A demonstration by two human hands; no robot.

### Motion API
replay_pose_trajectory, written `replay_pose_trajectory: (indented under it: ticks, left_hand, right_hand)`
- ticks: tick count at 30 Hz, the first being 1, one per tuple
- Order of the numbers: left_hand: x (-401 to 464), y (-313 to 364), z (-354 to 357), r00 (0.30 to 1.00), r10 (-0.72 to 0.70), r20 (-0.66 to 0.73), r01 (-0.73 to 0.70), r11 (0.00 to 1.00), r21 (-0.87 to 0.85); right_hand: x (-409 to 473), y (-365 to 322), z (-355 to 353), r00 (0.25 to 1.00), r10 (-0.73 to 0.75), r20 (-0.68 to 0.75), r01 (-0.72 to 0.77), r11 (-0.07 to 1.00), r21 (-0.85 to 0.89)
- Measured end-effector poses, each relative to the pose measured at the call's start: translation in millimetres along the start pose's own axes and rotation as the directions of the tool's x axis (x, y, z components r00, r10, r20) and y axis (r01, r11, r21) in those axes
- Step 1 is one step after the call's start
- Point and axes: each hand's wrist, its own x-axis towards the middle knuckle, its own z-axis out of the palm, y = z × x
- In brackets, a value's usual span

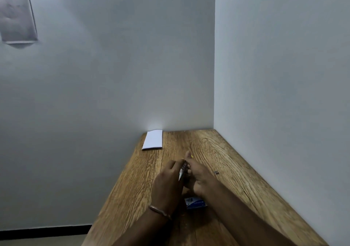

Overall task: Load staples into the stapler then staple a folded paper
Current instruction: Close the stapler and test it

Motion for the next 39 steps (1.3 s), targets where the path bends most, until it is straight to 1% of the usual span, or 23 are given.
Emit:
replay_pose_trajectory:
  ticks: [3,5,7,8,10,11,12,13,15,17,19,26,35,37,39]
  left_hand:
    - [0.1,-0.7,-0.3,0.999,-0.001,-0.048,0.001,1.000,-0.001]
    - [-1.6,-2.1,-1.1,0.998,0.022,-0.056,-0.025,0.998,-0.059]
    - [-1.5,-0.3,-4.1,0.995,0.022,-0.094,-0.035,0.990,-0.136]
    - [-0.2,0.4,-5.2,0.990,-0.021,-0.142,-0.006,0.982,-0.191]
    - [3.5,-1.4,-6.4,0.952,-0.177,-0.251,0.096,0.948,-0.305]
    - [4.8,-3.8,-6.5,0.925,-0.258,-0.277,0.154,0.925,-0.349]
    - [5.4,-7.3,-6.2,0.903,-0.329,-0.276,0.210,0.898,-0.386]
    - [5.5,-11.4,-5.4,0.885,-0.394,-0.249,0.265,0.865,-0.426]
    - [5.5,-20.0,-3.6,0.845,-0.513,-0.149,0.381,0.774,-0.506]
    - [6.2,-25.9,-2.4,0.805,-0.589,-0.069,0.466,0.700,-0.541]
    - [6.7,-28.4,-1.2,0.795,-0.605,-0.039,0.492,0.682,-0.541]
    - [4.6,-26.7,2.7,0.825,-0.565,0.023,0.487,0.690,-0.536]
    - [2.4,-26.1,4.5,0.826,-0.556,0.091,0.516,0.682,-0.518]
    - [2.2,-25.8,3.9,0.826,-0.556,0.093,0.518,0.684,-0.514]
    - [2.1,-25.4,3.6,0.826,-0.557,0.092,0.519,0.684,-0.513]
  right_hand:
    - [5.5,-0.8,-4.9,0.998,-0.034,0.047,0.037,0.996,-0.081]
    - [8.7,-3.3,-9.5,0.994,-0.070,0.085,0.076,0.995,-0.066]
    - [11.1,-8.7,-13.9,0.991,-0.100,0.087,0.105,0.992,-0.065]
    - [12.1,-11.0,-15.7,0.990,-0.113,0.081,0.120,0.990,-0.080]
    - [14.9,-13.1,-18.0,0.987,-0.142,0.079,0.148,0.986,-0.081]
    - [15.9,-14.0,-19.1,0.984,-0.152,0.097,0.159,0.985,-0.071]
    - [16.3,-15.3,-20.0,0.981,-0.153,0.122,0.162,0.984,-0.069]
    - [16.2,-16.2,-21.1,0.979,-0.143,0.148,0.155,0.985,-0.076]
    - [16.1,-18.1,-24.3,0.977,-0.107,0.185,0.125,0.988,-0.086]
    - [15.3,-19.6,-26.8,0.976,-0.085,0.198,0.103,0.991,-0.082]
    - [14.2,-20.2,-27.7,0.976,-0.089,0.201,0.108,0.991,-0.084]
    - [16.7,-19.5,-33.7,0.973,-0.090,0.214,0.109,0.991,-0.081]
    - [8.8,-22.4,-35.4,0.966,-0.110,0.233,0.118,0.993,-0.020]
    - [6.2,-24.3,-36.6,0.960,-0.093,0.265,0.087,0.996,0.033]
    - [4.3,-26.2,-38.8,0.947,-0.083,0.310,0.048,0.991,0.121]
